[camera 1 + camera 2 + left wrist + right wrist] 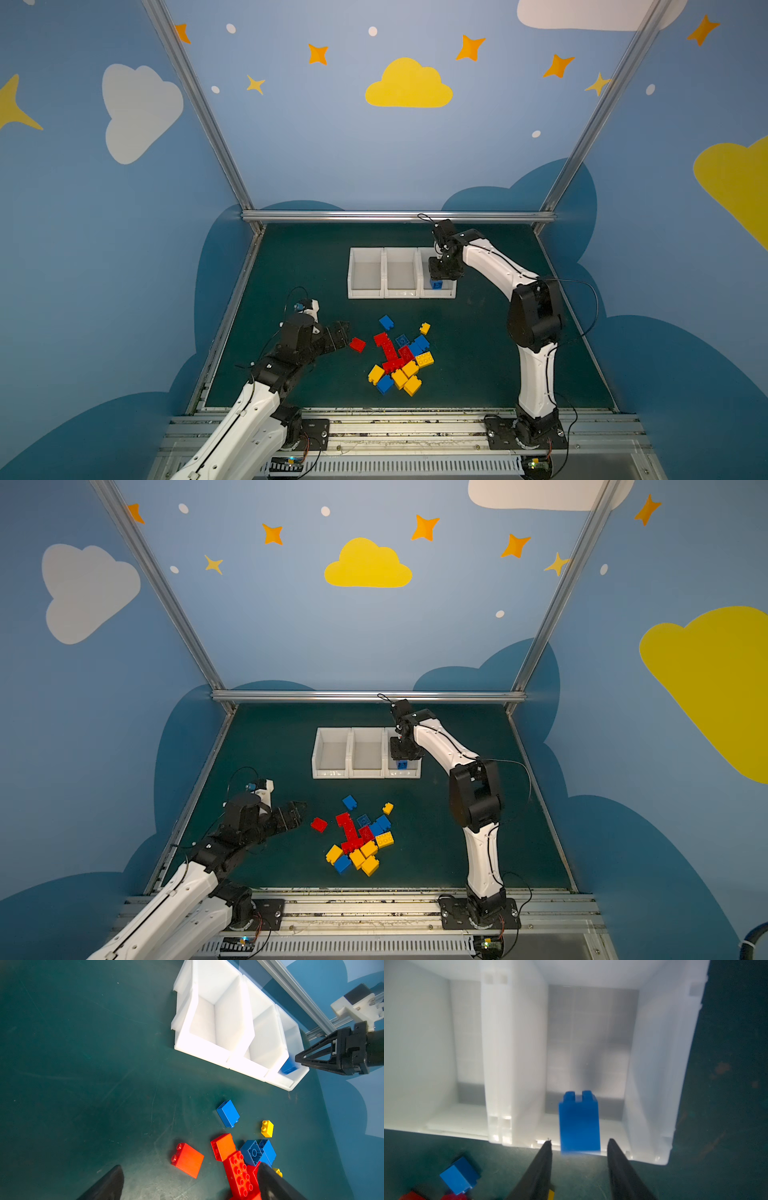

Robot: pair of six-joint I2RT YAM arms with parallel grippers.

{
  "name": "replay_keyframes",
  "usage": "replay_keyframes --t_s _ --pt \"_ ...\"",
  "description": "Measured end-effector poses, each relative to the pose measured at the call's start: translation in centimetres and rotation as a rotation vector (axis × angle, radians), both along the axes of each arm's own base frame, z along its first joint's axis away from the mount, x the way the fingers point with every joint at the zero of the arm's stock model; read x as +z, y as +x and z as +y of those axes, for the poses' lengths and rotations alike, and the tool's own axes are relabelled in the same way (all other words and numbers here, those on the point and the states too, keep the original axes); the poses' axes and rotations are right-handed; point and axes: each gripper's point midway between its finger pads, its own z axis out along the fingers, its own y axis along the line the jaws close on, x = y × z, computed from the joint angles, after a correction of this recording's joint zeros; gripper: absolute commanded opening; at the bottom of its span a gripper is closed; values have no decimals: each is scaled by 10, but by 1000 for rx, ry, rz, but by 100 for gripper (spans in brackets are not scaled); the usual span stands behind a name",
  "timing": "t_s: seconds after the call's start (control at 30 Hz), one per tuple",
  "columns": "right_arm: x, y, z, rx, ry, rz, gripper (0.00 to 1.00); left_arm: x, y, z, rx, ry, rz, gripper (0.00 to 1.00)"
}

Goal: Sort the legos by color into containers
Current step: 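Carry the blue brick into the bin compartment nearest the right arm and release, then lower the left gripper onto a red brick while the right gripper returns over the pile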

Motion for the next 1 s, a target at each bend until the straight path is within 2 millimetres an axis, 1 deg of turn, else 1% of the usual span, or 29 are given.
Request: replay_keyframes --t_s 0.17,0.23,0.33,0.43,0.57,0.7,0.77,0.87,1.0 --pt "0 0 0 -1 2 0 55 1 0 -1 -3 -5 0 99" --pt "3 -1 0 0 6 -4 55 1 -1 -1 -3 -8 -1 99" --pt "14 -5 -1 -1 22 -16 56 2 -1 -1 -3 -10 -4 99" --pt "27 -17 -3 2 43 -31 57 2 -1 -2 -5 -9 -4 99" --pt "44 -40 -5 19 72 -41 57 1 -1 -2 -8 -10 -1 99" --pt "48 -72 -1 63 73 -33 58 -1 -2 -4 -18 -7 7 99" --pt "45 -91 2 89 67 -19 58 -4 -3 -7 -35 2 16 98" --pt "36 -120 3 107 59 15 58 -11 -8 -13 -79 29 43 96" --pt "21 -157 -5 84 51 62 58 -23 -18 -28 -165 72 89 90"
